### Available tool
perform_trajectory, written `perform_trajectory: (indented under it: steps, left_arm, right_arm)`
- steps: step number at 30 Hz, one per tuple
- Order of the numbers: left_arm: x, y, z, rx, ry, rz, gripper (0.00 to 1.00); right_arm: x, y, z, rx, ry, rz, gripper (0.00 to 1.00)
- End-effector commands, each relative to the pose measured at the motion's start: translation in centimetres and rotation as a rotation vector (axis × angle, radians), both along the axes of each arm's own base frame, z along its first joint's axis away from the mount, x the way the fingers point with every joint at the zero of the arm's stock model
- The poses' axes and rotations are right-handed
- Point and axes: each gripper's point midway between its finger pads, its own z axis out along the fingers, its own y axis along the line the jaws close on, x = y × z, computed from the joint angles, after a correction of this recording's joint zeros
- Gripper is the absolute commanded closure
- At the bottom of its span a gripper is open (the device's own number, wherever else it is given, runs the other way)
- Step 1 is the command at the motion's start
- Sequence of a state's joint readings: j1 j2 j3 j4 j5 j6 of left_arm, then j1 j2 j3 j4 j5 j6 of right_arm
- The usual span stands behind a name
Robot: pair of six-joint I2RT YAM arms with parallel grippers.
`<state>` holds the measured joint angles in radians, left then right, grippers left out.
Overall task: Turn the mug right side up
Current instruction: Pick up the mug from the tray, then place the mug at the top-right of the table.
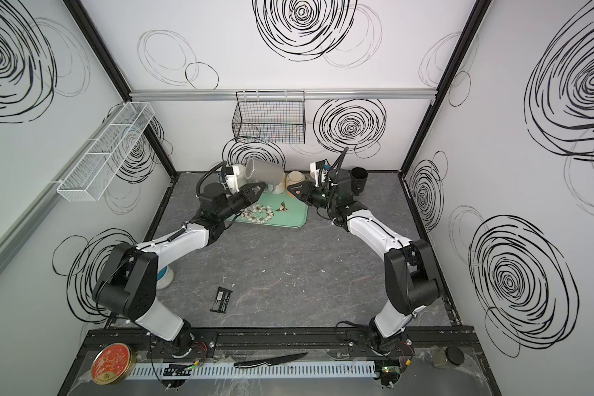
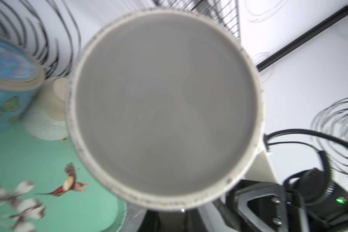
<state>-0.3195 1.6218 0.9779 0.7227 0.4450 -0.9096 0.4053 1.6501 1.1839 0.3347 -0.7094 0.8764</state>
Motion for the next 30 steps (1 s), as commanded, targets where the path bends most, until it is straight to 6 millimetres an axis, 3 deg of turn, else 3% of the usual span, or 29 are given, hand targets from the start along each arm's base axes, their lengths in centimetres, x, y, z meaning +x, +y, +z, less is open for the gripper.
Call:
perform_trajectory:
  steps: [1,10,18,30]
  left_arm:
    - [-2.8,-0.7,9.9,-0.188,-0.307,-0.099,1.00]
    - [-4.2,-2.3,11.4,-0.221,-0.329,-0.170,1.00]
    - [-5.2,-2.4,13.0,-0.281,-0.352,-0.203,1.00]
    - [-4.8,-3.7,13.5,-0.303,-0.321,-0.263,1.00]
  right_arm:
    - [0.0,1.2,3.1,0.098,-0.041,0.059,0.64]
    - [0.5,1.9,4.7,0.138,-0.050,0.081,0.63]
    - [0.3,2.2,6.1,0.155,-0.071,0.097,0.63]
    - [0.7,3.4,7.9,0.242,-0.042,0.179,0.67]
